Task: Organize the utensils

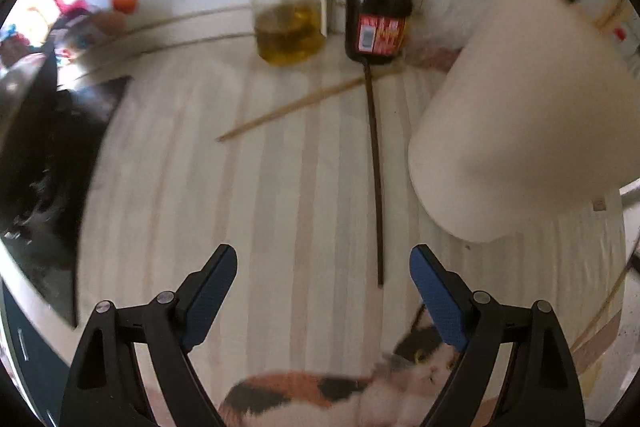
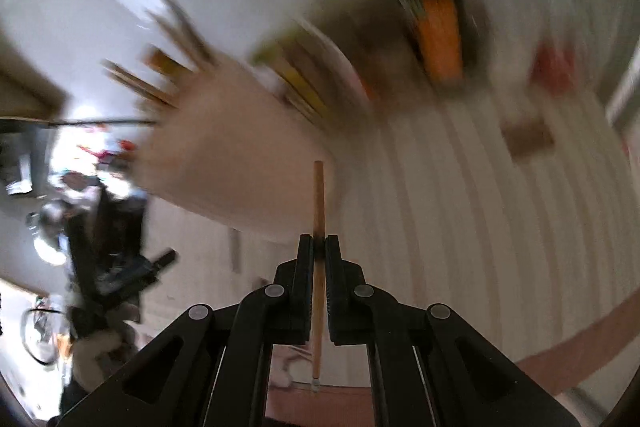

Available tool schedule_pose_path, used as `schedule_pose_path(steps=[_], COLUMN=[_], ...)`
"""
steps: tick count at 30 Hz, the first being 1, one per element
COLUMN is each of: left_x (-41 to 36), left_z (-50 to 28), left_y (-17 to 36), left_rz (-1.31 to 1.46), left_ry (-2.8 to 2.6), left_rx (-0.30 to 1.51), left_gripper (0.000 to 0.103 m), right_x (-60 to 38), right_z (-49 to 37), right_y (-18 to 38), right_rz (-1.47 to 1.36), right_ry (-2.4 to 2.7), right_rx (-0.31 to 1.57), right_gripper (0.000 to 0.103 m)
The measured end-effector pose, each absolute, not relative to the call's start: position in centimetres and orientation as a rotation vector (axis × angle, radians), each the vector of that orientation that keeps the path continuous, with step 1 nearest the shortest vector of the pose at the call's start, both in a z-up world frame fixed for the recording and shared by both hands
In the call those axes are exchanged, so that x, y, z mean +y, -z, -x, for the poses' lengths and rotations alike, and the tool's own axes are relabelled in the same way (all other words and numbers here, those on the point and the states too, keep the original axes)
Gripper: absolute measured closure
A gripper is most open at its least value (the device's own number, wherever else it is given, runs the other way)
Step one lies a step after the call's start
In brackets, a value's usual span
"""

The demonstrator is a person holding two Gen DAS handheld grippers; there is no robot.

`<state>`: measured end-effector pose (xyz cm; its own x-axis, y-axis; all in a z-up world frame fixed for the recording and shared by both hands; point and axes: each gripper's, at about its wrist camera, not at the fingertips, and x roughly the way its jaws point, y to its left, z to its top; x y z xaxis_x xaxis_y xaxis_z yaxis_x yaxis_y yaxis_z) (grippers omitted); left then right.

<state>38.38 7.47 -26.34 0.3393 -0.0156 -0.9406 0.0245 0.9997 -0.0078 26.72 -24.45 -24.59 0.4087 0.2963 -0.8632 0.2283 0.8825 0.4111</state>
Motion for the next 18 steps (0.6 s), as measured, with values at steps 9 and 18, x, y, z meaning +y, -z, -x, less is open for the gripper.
schedule_pose_path(steps=[9,18], left_x=[6.0,6.8], left_z=[-47.3,-50.3], left_y=[30.3,31.9], left_rz=[-0.077,-0.065], left_ry=[0.034,0.051], left_rx=[1.247,1.258], left_gripper=[0.033,0.033], right_x=[-24.7,-25.1], right_z=[-29.3,-29.9], right_y=[33.8,35.4], right_rz=[-0.498,-0.500], right_ry=[0.145,0.228], right_rx=[1.340,1.360], right_gripper=[0.098,0.098])
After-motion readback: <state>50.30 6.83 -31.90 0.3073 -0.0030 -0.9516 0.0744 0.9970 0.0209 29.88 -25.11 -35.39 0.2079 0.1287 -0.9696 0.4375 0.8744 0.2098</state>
